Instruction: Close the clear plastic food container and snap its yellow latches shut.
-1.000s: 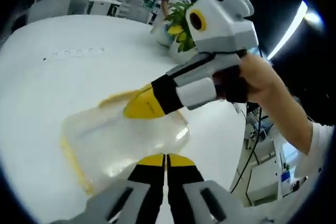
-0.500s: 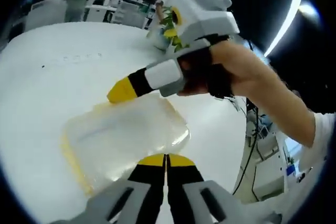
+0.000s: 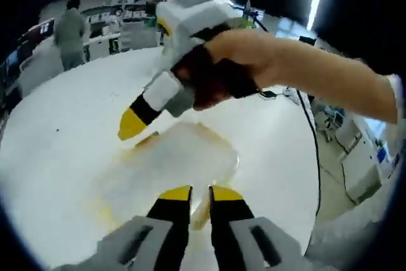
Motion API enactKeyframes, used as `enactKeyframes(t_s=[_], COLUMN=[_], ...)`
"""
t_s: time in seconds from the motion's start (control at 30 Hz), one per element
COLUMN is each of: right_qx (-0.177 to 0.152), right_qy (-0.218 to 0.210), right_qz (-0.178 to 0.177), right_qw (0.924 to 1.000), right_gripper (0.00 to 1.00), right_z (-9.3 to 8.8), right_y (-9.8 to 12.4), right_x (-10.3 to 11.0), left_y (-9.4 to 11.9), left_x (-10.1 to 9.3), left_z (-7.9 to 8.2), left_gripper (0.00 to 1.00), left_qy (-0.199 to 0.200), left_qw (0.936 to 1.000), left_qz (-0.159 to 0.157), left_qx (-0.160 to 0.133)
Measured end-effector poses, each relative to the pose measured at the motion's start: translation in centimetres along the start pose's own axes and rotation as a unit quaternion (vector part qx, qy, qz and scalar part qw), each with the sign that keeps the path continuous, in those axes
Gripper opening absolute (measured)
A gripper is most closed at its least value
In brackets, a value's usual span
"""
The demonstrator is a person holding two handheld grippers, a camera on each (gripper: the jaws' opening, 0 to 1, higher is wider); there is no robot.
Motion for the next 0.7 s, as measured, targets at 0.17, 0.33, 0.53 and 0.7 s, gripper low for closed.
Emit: enactKeyframes(t_s=[0.17,0.33,0.53,0.7], right_qx=[0.161,0.286,0.288,0.306], right_qy=[0.271,0.376,0.368,0.371], right_qz=[0.013,0.068,0.064,0.085], right_qw=[0.9489,0.8787,0.8819,0.8725], right_gripper=[0.26,0.36,0.32,0.34], right_z=[0.4,0.0,1.8,1.7], right_y=[0.8,-0.1,-1.7,-2.8], right_x=[2.0,2.3,1.9,2.3], left_y=[0.4,0.3,0.1,0.2], left_x=[-0.5,-0.6,-0.8,-0.6], left_z=[0.0,-0.3,-0.7,-0.5], left_gripper=[0.18,0.24,0.23,0.22], left_qy=[-0.066,-0.146,-0.210,-0.208], left_qw=[0.9976,0.9887,0.9765,0.9765], left_qz=[-0.019,-0.013,-0.017,-0.020], left_qx=[-0.004,0.031,0.048,0.055])
Point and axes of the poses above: the point that each gripper's makers call its tool centre point, and the gripper's own axes: y roughly backward along the fingers, x roughly to its left, z roughly out of its top, the point moved 9 cm from there along y, roughly backward along the fingers, and after that the axes turned 12 degrees about y, right-handed, at the moved point
